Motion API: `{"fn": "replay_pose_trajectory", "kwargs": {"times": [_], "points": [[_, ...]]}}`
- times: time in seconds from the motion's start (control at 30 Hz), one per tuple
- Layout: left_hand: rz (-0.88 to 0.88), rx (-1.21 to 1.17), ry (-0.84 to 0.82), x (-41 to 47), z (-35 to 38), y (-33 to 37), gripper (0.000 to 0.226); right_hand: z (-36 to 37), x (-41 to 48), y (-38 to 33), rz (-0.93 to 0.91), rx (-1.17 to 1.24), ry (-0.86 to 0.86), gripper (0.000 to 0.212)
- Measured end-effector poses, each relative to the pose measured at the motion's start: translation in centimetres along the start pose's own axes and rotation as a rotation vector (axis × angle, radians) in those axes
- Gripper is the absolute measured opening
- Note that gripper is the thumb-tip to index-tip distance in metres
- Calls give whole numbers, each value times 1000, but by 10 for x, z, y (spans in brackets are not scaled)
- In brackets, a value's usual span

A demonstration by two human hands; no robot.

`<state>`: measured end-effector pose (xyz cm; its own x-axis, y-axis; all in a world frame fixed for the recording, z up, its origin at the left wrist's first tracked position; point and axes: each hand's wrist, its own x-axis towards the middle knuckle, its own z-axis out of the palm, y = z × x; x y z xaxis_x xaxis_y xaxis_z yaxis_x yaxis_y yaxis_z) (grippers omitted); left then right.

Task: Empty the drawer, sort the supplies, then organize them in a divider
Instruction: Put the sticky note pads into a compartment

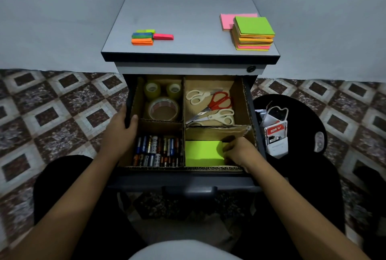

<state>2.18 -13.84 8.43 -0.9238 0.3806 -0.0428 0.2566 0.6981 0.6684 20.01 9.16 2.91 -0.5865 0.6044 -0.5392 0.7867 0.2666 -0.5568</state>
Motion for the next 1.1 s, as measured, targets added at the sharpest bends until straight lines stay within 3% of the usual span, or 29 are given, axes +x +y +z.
{"fn": "replay_pose_trajectory", "kwargs": {"times": [0.23,0.57,0.93,1.1], "points": [[-5,4,-9,0,-1,-1,58,-13,-41,-22,-37,-38,111,23],[45,22,18,3,-5,10,56,-42,-64,-59,-289,42,231,18],[670,-89,301,46,-26,146,33,-149,-67,-155,-616,163,393,10],[532,-203,164,79,-25,215,32,-197,-45,-191,-606,165,409,9]]}}
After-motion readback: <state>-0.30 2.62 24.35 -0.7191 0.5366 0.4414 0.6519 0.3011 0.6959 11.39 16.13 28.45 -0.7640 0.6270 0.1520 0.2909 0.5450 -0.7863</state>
